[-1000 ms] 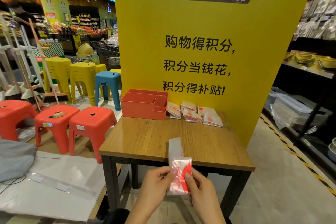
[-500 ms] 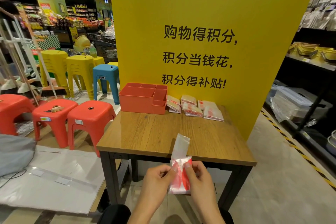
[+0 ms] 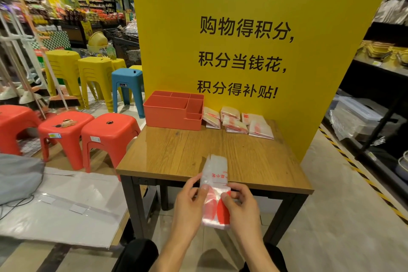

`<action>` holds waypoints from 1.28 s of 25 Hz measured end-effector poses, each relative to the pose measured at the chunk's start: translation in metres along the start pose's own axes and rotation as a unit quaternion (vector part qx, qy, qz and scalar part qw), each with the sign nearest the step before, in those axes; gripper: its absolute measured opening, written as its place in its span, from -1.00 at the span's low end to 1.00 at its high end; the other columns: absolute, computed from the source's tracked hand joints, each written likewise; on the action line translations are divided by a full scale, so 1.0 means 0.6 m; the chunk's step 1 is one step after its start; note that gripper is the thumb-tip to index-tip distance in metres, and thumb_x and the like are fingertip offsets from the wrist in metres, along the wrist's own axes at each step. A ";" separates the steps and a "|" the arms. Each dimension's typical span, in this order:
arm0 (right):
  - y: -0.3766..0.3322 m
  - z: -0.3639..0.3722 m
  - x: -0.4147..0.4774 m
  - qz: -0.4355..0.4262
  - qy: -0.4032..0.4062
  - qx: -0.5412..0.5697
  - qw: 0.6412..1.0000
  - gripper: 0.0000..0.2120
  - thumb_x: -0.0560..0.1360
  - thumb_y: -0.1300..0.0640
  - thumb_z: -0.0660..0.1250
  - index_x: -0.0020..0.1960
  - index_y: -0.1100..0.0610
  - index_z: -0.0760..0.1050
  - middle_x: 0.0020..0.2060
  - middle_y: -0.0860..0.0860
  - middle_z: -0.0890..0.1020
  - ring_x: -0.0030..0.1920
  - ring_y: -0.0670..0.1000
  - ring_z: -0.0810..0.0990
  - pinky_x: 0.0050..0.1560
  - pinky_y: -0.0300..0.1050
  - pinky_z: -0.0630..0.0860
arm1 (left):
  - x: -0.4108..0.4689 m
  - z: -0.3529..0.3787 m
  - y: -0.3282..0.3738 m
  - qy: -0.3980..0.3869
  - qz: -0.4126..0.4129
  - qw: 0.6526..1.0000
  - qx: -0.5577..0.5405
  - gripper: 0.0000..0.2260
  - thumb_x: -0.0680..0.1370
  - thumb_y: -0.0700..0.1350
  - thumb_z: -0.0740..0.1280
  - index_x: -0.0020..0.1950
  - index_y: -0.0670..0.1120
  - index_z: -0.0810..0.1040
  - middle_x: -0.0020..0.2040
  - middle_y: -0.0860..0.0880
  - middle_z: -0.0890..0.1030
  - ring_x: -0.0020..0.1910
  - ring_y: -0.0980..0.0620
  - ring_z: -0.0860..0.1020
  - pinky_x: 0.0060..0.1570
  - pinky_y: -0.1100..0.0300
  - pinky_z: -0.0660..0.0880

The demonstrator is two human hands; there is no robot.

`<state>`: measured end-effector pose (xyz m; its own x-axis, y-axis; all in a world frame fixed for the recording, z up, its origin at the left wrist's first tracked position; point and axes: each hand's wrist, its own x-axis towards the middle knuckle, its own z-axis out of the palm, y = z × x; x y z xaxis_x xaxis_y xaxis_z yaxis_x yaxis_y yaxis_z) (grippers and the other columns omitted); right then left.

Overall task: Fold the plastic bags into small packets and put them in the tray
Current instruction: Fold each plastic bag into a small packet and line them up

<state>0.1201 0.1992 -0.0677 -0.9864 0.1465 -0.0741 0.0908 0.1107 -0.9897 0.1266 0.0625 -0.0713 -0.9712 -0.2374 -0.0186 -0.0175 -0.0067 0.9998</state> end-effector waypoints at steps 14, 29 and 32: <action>-0.018 -0.006 -0.002 -0.026 -0.092 0.109 0.989 -0.80 0.57 0.25 0.44 0.17 0.13 0.57 0.00 -0.07 0.74 0.01 0.00 0.74 -0.15 -0.12 0.68 | 0.053 -0.031 0.012 -0.024 -0.141 0.987 -0.071 -0.86 0.62 -0.18 0.41 0.16 -0.16 0.66 -0.04 -0.15 0.76 -0.03 -0.19 0.73 0.03 -0.13 0.64; -0.027 -0.006 0.012 -0.020 -0.117 0.104 0.988 -0.84 0.51 0.20 0.52 0.07 0.18 0.64 -0.05 0.07 0.75 -0.04 0.11 0.74 -0.08 -0.05 0.67 | 0.075 -0.040 0.005 -0.155 -0.195 0.955 -0.160 -0.64 0.51 -0.20 0.50 0.29 -0.25 0.64 0.14 -0.31 0.68 0.12 -0.31 0.65 0.28 -0.20 0.51; -0.029 -0.006 0.015 -0.019 -0.133 0.097 0.986 -0.85 0.49 0.21 0.54 0.04 0.17 0.65 -0.08 0.10 0.74 -0.10 0.07 0.73 -0.13 -0.12 0.63 | 0.076 -0.046 0.016 -0.170 -0.246 0.932 -0.206 -0.65 0.57 -0.08 0.45 0.27 -0.26 0.66 0.12 -0.29 0.68 0.04 -0.23 0.65 0.22 -0.14 0.54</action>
<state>0.1100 0.2022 -0.0509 -0.9919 -0.1205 -0.0397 0.0500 -0.0837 -0.9952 0.0884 0.0250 -0.0627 -0.8899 0.2139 -0.4029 -0.4562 -0.4229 0.7830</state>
